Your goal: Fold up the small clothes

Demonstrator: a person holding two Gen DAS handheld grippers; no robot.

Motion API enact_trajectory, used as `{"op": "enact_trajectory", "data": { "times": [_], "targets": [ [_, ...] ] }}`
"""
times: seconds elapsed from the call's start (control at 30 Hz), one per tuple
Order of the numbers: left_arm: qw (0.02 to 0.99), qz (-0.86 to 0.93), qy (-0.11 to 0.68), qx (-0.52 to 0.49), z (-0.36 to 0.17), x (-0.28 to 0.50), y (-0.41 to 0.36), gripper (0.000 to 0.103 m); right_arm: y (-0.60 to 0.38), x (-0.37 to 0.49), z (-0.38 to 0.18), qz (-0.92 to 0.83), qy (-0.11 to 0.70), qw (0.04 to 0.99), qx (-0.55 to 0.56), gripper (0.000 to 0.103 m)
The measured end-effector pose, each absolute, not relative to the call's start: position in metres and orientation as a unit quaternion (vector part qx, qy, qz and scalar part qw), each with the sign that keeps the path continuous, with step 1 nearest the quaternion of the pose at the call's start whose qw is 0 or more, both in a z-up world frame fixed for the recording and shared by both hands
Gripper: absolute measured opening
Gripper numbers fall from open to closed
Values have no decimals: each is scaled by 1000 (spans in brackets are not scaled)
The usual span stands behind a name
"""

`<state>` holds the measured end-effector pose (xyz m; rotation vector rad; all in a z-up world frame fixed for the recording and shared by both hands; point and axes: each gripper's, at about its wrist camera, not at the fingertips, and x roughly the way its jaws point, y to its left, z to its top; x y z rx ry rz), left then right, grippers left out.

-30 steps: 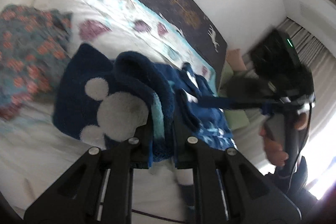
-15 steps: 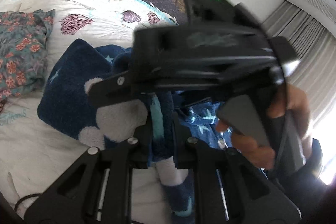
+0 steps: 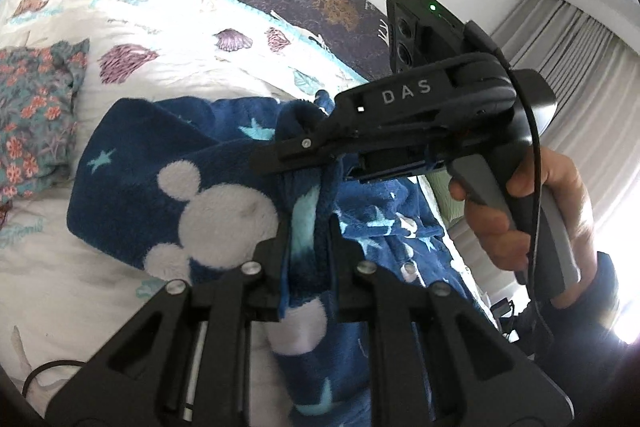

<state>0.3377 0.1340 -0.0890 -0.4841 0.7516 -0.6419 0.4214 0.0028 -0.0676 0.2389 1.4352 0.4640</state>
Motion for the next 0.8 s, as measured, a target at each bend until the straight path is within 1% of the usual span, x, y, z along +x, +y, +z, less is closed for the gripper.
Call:
{"op": "enact_trajectory", "data": {
  "times": [0.07, 0.27, 0.57, 0.8],
  "targets": [
    [855, -307, 355, -221, -83, 334, 129, 15, 1, 419, -63, 211, 648, 723, 114, 17],
    [842, -327, 342, -261, -64, 335, 127, 15, -14, 417, -37, 249, 619, 729, 153, 14],
    [836, -355, 300, -291, -9, 349, 105, 15, -41, 415, 34, 273, 560, 768, 147, 14],
    [828, -378, 273, -311, 40, 364, 58, 15, -87, 413, 92, 269, 510, 799, 172, 13]
  ]
}}
